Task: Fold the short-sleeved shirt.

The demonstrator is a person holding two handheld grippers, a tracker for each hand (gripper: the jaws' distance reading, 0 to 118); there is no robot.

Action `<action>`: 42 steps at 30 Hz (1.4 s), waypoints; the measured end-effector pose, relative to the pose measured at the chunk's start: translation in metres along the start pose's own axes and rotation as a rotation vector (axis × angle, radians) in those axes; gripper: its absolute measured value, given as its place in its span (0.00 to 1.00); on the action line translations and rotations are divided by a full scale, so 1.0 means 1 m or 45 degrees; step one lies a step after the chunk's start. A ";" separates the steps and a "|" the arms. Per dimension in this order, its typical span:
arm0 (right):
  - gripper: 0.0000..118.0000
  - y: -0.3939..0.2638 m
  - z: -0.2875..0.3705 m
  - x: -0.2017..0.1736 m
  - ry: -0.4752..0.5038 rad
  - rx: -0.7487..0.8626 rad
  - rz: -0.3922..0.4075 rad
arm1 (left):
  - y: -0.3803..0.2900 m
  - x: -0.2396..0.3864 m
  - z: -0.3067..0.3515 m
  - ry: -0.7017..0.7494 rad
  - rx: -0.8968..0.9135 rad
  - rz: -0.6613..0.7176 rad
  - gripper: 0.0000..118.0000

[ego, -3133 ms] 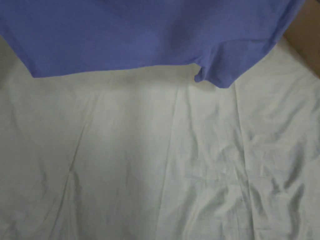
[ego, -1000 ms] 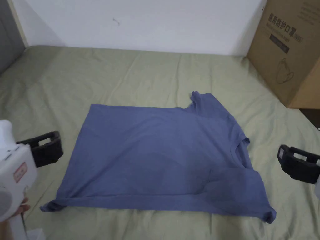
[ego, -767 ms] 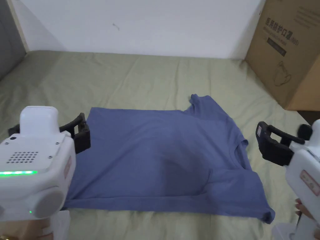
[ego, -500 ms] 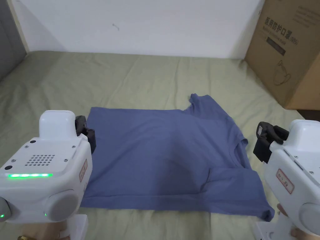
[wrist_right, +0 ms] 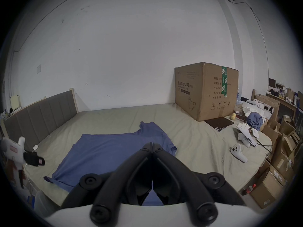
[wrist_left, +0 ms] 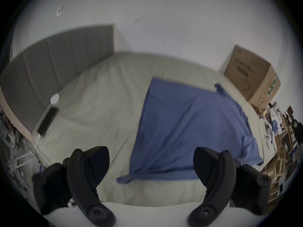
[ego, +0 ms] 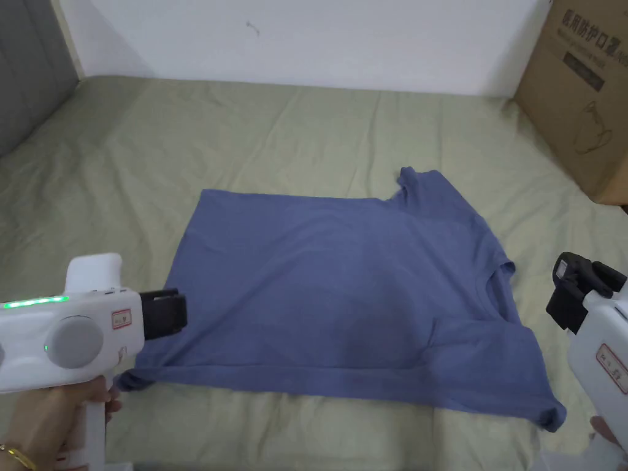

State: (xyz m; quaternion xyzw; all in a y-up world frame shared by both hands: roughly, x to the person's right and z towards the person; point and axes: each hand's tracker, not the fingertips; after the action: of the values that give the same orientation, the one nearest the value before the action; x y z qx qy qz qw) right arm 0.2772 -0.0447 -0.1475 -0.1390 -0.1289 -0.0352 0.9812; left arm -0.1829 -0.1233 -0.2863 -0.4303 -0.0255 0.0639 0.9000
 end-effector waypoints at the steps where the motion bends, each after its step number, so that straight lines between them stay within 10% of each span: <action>1: 0.00 -0.002 -0.002 0.002 -0.004 -0.013 -0.004 | -0.005 -0.008 -0.012 0.004 -0.085 0.010 0.89; 8: 0.00 -0.009 -0.008 0.006 -0.027 -0.069 -0.014 | -0.035 -0.025 -0.061 0.116 -0.312 0.006 0.85; 15: 0.00 -0.013 -0.015 0.011 -0.066 -0.109 -0.010 | -0.044 -0.012 -0.056 0.028 -0.328 -0.022 0.05; 19: 0.01 -0.014 -0.025 0.027 -0.045 -0.282 -0.042 | -0.041 -0.007 -0.039 0.023 -0.205 -0.009 0.04; 23: 0.82 -0.026 -0.054 0.056 0.005 -0.657 -0.068 | -0.034 -0.003 -0.011 -0.009 -0.082 0.042 0.04; 26: 0.97 -0.052 -0.073 0.074 -0.051 -0.826 -0.035 | -0.029 0.001 0.001 -0.019 -0.049 0.045 0.04; 34: 0.94 -0.123 -0.105 0.089 -0.137 -1.125 0.034 | -0.022 0.005 0.000 -0.010 -0.035 0.049 0.04; 38: 0.33 -0.132 -0.102 0.092 -0.073 -1.098 -0.061 | -0.023 0.005 -0.002 0.002 -0.046 0.050 0.04; 42: 0.16 -0.126 -0.098 0.084 0.022 -1.089 -0.019 | -0.024 0.005 -0.004 0.011 -0.066 0.052 0.04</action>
State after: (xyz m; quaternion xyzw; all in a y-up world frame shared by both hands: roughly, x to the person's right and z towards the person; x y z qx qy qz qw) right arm 0.3692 -0.1962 -0.1833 -0.5321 -0.0955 -0.0937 0.8361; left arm -0.1751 -0.1405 -0.2706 -0.4542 -0.0143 0.0799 0.8872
